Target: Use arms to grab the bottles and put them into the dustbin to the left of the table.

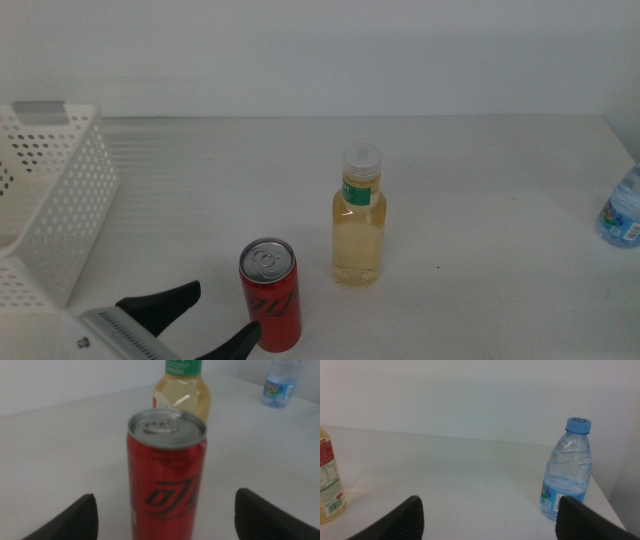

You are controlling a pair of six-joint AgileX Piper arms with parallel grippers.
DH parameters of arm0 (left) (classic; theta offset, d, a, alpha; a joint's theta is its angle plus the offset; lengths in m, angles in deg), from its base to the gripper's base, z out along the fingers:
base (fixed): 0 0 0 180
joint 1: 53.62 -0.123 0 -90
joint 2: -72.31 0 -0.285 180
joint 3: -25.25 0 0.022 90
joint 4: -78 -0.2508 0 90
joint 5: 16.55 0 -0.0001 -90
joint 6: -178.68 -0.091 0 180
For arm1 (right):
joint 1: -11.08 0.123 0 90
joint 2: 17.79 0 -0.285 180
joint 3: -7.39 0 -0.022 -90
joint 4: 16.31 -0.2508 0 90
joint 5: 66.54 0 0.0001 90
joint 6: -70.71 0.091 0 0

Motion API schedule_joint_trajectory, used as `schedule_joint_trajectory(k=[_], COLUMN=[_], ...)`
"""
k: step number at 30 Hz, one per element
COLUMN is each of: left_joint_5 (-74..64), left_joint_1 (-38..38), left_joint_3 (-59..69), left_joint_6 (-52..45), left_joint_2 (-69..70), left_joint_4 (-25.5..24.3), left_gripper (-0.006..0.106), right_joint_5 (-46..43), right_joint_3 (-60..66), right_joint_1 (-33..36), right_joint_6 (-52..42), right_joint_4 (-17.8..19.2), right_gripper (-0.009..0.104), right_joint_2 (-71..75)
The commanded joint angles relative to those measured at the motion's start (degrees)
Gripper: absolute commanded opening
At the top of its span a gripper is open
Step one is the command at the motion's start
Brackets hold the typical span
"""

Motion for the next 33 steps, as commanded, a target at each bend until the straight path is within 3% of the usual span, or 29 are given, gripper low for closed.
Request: schedule_joint_trajectory(k=[1, 26, 33], left_joint_5=[9.9, 13.4, 12.9], left_joint_1=[0.4, 0.4, 0.4], left_joint_3=[0.6, 0.5, -2.6], left_joint_6=[0.7, 0.6, 2.2], left_joint_2=[-2.6, -6.0, -6.1], left_joint_4=[1.3, 3.2, 1.7], left_gripper=[0.090, 0.090, 0.090], right_joint_5=[-4.3, -4.3, -4.3], right_joint_3=[-0.4, -0.4, -0.4], right_joint_1=[-0.3, -0.3, -0.3], right_joint_6=[-0.5, -0.5, -0.5], right_joint_4=[0.4, 0.4, 0.4], right_gripper=[0.083, 0.083, 0.083], right_joint_2=[1.5, 1.5, 1.5])
